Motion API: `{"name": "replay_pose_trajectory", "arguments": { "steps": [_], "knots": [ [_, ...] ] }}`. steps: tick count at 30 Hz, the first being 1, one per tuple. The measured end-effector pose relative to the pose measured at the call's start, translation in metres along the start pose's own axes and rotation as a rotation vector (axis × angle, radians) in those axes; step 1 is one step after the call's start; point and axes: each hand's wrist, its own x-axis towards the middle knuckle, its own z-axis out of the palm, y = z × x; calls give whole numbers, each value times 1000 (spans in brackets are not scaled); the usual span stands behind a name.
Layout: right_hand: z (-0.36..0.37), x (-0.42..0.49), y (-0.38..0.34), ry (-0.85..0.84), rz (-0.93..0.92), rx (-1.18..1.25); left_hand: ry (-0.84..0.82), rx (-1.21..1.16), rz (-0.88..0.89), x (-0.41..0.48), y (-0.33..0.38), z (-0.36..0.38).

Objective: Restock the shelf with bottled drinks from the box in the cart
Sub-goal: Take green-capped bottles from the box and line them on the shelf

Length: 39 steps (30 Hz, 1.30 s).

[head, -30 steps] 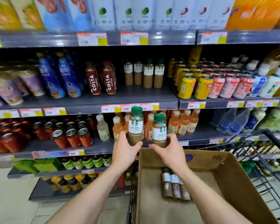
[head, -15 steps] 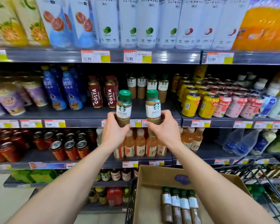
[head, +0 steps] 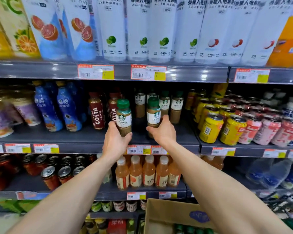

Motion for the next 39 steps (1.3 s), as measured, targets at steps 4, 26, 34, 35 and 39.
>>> {"name": "replay_pose_trajectory", "arguments": {
  "steps": [4,26,34,35,39],
  "knots": [
    [16,20,5,35,4,0,-3,-2,1,14,-7,9],
    [53,80,18,-23,75,-463,-6,82,10,15,-14,25],
    [60,88,19,36,77,-426,-1,109,15,17,-16,27],
    [62,89,18,35,81,-415,-3,110,14,17,-17,27],
    [67,92,15,34,110,-368,-4,110,10,17,-17,27]
  ]
}}
